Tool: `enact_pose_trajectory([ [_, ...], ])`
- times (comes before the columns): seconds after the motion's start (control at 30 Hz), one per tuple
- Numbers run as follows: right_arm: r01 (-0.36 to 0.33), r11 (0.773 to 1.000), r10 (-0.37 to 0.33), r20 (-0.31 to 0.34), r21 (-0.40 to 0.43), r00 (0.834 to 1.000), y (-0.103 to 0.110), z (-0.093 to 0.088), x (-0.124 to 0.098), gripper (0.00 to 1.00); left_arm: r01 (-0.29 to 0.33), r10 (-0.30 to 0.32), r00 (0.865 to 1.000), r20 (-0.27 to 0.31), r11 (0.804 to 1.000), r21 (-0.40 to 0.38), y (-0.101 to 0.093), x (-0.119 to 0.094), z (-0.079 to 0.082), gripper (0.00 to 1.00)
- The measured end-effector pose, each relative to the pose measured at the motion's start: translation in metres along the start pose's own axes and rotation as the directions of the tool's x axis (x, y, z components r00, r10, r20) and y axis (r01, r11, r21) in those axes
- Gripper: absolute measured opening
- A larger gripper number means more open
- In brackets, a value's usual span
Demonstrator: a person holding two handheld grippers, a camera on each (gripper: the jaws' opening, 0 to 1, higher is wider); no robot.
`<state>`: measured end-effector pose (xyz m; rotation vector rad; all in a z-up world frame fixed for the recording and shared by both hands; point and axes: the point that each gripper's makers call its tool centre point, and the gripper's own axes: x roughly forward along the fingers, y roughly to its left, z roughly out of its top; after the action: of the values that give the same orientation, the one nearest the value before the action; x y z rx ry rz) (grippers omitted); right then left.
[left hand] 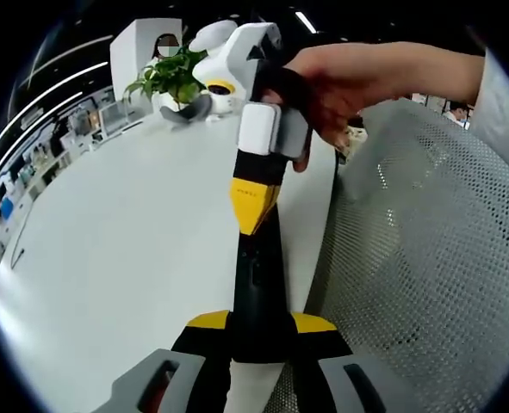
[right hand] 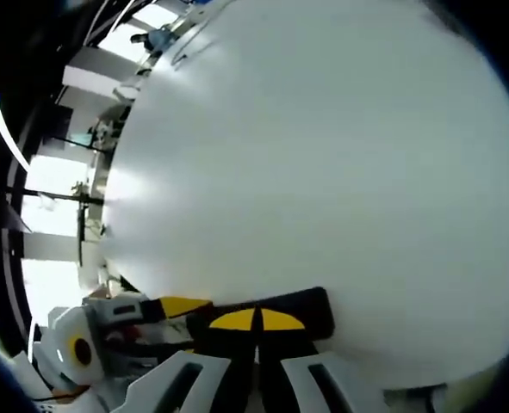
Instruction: Press the specified remote control buttons in sequence, fully releasing each button before pressing the next.
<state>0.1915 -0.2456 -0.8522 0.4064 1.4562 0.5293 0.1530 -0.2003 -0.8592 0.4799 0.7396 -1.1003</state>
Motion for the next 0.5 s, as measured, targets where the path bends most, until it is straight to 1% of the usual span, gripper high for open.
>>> enact_pose_trajectory([
  [0.13,0.016,0.999,-0.017,-0.024,-0.037,1.0,0.0014,0.0019,-0.0031,0.0,0.0,0.0,1.0,0.0,1.0,0.0,-0.0001,-0.0001,0.0001,0.25],
  [0.2,0.024,0.998,-0.028,-0.068,-0.054,0.997,0.0015,-0.0003,-0.0031,0.0,0.0,0.0,1.0,0.0,1.0,0.0,-0.0001,-0.0002,0.0002,0.25],
  [0.27,0.029,0.998,-0.034,-0.08,-0.063,0.996,0.0035,-0.0007,-0.0022,0.0,0.0,0.0,1.0,0.0,1.0,0.0,-0.0001,-0.0002,0.0002,0.25],
  [0.3,0.032,0.997,-0.038,-0.098,-0.065,0.994,0.0036,-0.0017,-0.0015,0.0,0.0,0.0,1.0,0.001,1.0,0.0,-0.0001,-0.0003,0.0002,0.25],
  [0.43,0.061,0.994,-0.072,-0.119,-0.094,0.99,0.0034,-0.0003,0.0002,0.0,0.0,0.0,1.0,0.001,1.0,0.0,-0.0003,-0.0005,0.0001,0.25],
  [0.5,0.065,0.993,-0.077,-0.121,-0.1,0.99,0.004,0.0018,-0.0004,0.0,0.0,0.0,1.0,0.001,1.0,0.0,-0.0003,-0.0005,0.0,0.25],
])
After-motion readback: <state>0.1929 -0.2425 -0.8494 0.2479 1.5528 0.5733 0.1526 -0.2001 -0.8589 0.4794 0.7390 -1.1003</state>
